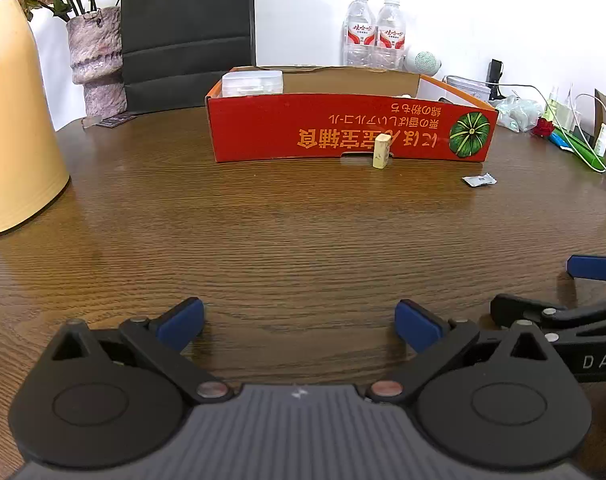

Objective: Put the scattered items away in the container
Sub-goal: 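Withdraw both tools from the box back over the table, then grasp the beige block with the left tool while the right tool grasps the clear sachet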

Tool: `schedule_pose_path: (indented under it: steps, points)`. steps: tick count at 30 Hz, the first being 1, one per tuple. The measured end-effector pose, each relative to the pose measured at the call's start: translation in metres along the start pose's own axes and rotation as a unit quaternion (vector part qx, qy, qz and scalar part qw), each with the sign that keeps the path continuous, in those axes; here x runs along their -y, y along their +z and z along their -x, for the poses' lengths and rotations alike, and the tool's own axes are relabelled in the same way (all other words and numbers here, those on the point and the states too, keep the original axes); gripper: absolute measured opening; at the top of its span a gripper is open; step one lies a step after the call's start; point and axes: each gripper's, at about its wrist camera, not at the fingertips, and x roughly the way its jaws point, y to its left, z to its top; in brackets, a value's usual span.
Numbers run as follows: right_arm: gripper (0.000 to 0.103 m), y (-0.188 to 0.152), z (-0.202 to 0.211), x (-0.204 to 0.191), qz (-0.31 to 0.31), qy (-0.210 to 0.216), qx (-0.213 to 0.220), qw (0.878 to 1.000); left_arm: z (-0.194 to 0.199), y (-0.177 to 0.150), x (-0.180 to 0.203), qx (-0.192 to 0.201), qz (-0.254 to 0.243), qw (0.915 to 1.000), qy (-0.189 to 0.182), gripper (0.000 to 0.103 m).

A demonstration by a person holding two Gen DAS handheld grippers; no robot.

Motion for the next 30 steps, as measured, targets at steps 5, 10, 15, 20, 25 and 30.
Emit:
schedule_pose_path:
  steps: [5,10,15,20,25,30]
  points:
    - [0.103,0.0006,-0.0007,0.0003,0.0,0.001,0.0,1.0,-0.0002,0.0009,0.0034,-0.001,0.0,1.0,0.0,0.103]
    - [0.103,0.0005,-0.0006,0.0003,0.0,0.001,0.0,1.0,0.0002,0.0011,0.0037,-0.001,0.0,1.0,0.0,0.103]
    - [0.103,0.0006,-0.001,0.0007,0.0,0.0,0.0,1.0,0.0002,0.0012,0.0046,-0.001,0.0,1.0,0.0,0.103]
    - [0.103,0.0008,-0.0013,0.0015,0.0,0.001,0.001,1.0,0.0002,0.0013,0.0046,-0.001,0.0,1.0,0.0,0.103]
    - [0.103,0.0009,-0.0018,0.0015,-0.001,-0.001,0.001,1.0,0.0005,0.0012,0.0045,0.0,-0.003,1.0,-0.004,0.103]
    - [0.095,0.0046,-0.0007,0.006,-0.009,0.009,0.0,1.0,0.0047,0.0065,-0.0037,0.028,0.002,0.997,-0.073,0.103]
